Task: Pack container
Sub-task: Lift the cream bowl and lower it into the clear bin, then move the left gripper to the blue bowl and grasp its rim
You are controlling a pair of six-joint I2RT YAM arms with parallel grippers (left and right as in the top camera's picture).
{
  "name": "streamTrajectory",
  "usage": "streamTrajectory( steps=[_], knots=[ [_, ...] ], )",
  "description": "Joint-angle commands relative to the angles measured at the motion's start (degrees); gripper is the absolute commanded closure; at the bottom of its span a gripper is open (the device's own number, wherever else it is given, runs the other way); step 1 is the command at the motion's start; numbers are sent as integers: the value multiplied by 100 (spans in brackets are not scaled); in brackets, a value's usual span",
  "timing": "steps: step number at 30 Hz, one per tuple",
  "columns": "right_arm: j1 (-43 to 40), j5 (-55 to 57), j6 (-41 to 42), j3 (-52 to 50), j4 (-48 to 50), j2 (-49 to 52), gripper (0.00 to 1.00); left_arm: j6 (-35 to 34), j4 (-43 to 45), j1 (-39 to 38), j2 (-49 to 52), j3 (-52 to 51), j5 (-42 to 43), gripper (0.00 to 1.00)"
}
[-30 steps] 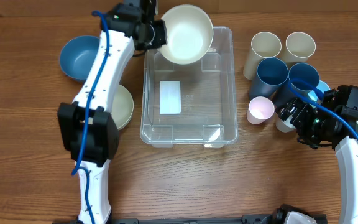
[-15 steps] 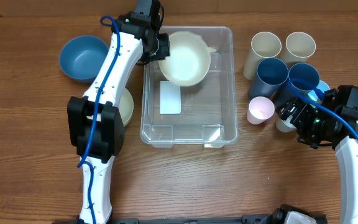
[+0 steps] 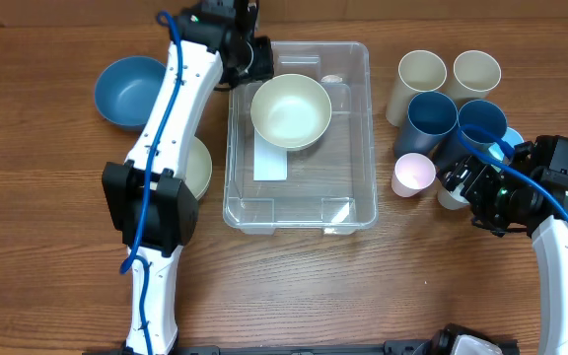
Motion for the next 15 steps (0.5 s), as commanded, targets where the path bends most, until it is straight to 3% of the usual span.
streamTrajectory(
  steps=[1,9,15],
  knots=[
    [-22,-50,11,151,-15,-15,0,328,-581,273,-221,1113,184,59],
    [-22,-50,11,151,-9,-15,0,669,-2426,1534,-485,1635,-879,48],
    [-22,-50,11,151,-9,-15,0,669,-2675,2632,-175,1224,-909,49]
  ],
)
